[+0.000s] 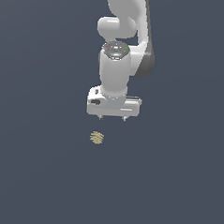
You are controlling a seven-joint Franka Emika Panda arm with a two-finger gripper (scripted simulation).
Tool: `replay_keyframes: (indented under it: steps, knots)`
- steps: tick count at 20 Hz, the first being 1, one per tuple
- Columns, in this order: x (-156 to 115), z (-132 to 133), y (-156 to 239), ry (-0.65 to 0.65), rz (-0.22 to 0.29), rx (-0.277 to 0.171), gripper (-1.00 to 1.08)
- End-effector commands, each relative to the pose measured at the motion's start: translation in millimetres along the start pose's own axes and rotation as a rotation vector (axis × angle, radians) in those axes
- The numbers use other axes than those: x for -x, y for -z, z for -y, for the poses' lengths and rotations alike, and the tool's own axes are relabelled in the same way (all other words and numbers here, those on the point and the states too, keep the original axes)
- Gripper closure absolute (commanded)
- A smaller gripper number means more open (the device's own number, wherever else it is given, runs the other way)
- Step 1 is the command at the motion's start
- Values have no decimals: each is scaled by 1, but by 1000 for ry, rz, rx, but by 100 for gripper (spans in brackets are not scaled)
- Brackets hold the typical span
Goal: Pick up the object and move it to a goal position.
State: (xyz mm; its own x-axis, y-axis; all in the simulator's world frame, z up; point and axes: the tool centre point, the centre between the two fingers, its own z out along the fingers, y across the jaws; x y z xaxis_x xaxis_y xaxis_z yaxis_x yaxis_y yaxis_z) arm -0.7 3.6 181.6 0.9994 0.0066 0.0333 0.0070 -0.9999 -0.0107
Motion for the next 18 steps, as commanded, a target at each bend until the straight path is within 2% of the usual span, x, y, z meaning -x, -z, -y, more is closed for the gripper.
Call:
replay_keyframes:
  steps: [1, 10, 18]
  knots:
    - [0, 0, 0, 0, 0, 0, -92]
    - [-12, -9, 22, -32, -57, 5, -92]
    - [-12, -8, 21, -31, -55, 5, -92]
